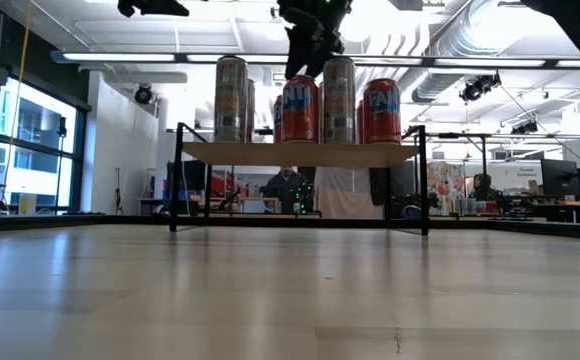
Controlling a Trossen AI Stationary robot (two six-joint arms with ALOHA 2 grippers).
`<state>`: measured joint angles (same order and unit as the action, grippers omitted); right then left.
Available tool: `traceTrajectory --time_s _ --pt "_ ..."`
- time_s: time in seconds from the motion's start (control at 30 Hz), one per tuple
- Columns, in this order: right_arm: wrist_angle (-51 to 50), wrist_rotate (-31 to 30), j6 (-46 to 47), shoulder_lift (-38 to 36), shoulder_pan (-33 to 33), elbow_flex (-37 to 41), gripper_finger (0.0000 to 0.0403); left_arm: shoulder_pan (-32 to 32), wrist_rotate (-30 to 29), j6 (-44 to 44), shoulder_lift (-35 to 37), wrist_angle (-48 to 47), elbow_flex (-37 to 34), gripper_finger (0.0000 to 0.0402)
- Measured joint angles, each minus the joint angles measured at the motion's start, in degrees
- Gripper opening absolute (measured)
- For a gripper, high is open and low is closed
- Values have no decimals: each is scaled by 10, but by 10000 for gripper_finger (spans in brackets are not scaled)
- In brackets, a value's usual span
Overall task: Place canned beverage on shelf
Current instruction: Adjust the bottom right white soda can on the shelf
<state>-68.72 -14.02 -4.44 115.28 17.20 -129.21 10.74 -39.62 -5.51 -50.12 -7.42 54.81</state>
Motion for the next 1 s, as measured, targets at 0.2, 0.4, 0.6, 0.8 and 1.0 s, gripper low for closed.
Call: traceTrajectory --time_s 0.2,0.4,0.6,0.8,1.0 --pt "4 -12 5 0 -1 -1 396 0 4 1 0 -1 0 266" --pt "30 -19 -7 0 -16 -46 396 0 4 2 0 -1 0 266" --pt "-28 -65 24 -51 -42 -41 396 0 4 7 0 -2 0 266" --pt "-116 -70 98 -82 -61 -41 396 0 4 7 -2 1 0 266" --pt "-179 -70 152 -89 -90 -41 396 0 7 6 -2 -3 0 266"
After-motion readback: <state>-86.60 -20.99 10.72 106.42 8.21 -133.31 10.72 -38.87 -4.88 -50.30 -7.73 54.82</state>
